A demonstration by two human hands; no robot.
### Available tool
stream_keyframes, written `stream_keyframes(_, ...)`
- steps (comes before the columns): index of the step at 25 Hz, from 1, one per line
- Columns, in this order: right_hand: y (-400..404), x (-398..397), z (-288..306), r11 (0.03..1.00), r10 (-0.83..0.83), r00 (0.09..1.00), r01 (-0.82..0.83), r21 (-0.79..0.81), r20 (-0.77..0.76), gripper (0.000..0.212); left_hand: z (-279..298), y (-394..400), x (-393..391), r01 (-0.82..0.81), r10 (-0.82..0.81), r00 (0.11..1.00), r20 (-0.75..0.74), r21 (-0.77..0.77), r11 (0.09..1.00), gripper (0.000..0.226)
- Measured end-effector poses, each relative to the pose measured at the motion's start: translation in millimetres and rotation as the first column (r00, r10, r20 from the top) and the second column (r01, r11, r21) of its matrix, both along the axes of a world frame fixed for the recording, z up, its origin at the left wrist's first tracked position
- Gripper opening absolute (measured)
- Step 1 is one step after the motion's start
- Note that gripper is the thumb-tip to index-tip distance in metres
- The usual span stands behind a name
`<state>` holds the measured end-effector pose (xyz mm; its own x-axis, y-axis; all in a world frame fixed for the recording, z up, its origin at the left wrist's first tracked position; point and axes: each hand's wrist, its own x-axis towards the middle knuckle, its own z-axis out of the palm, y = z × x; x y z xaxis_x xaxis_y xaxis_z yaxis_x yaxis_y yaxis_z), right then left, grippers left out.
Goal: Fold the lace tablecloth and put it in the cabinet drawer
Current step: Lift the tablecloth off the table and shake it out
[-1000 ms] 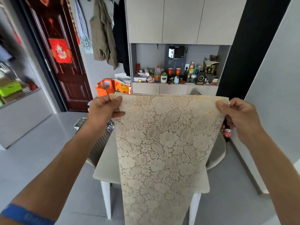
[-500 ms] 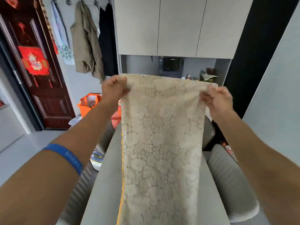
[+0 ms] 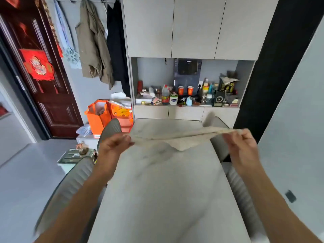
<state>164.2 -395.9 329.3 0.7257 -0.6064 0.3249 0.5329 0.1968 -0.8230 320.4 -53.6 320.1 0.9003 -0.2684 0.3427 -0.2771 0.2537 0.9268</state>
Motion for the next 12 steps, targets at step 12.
stream_keyframes(12, 34.2, -193.7, -334.1, 0.934, -0.05, 0.443, -0.297, -0.199, -0.895, 0.034, -296.0, 52.2, -181.4, 0.183, 0.154, 0.932, -0.328, 0.792, 0.582, 0.027)
